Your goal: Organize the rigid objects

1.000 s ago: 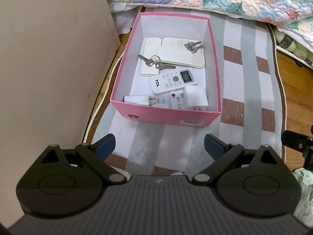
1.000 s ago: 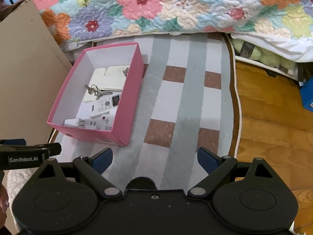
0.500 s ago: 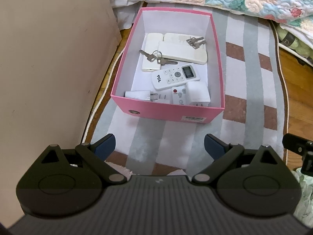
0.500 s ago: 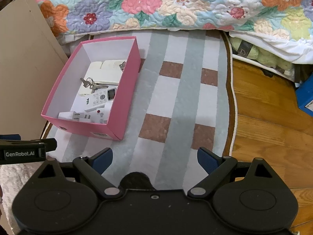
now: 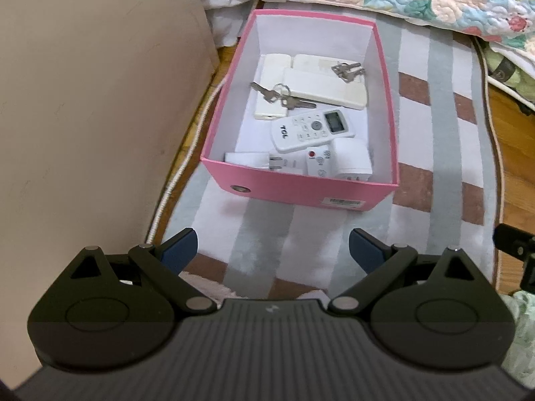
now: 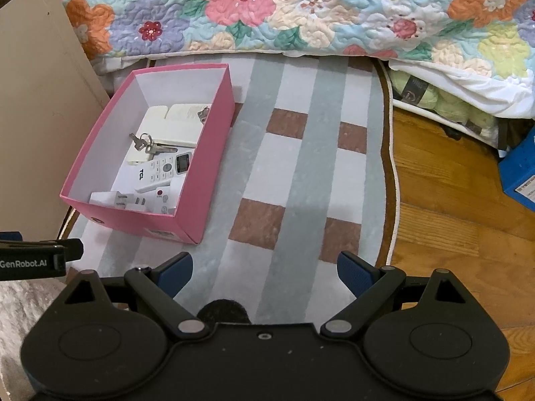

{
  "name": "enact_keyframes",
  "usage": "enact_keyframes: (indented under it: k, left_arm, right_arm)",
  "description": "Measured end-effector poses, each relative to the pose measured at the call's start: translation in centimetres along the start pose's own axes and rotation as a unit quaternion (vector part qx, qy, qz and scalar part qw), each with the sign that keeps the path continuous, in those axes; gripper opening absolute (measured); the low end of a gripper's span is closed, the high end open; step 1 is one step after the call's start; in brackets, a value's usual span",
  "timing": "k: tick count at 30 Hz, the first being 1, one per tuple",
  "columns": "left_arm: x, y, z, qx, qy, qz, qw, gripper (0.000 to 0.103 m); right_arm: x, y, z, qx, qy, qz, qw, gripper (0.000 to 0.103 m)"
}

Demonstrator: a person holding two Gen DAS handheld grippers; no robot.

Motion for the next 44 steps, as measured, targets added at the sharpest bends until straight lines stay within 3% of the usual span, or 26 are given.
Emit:
enact_keyframes:
  k: [21, 44]
  left_arm:
    - [0.1, 1.4, -0.1, -0.001, 0.014, 0.032, 0.9994, 0.098]
    - [-0.3, 1.6, 0.0, 0.007, 0.014, 0.021, 0.9997, 0.098]
  right_arm:
    - [0.0, 0.4, 0.0, -0.009, -0.004, 0.009, 1.0, 0.096]
    - [0.0, 0.5, -0.3, -0.007, -0.001, 0.024, 1.0, 0.096]
Point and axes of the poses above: each gripper's, at about its wrist camera, not at the fingertips, and z roughly against the way its jaws point, y to its left, x to its top, the point moved 1 cm from there along -z, roughly the way its jaws point, and after that the axes turned 7 degrees about z, right-handed, at the moved point
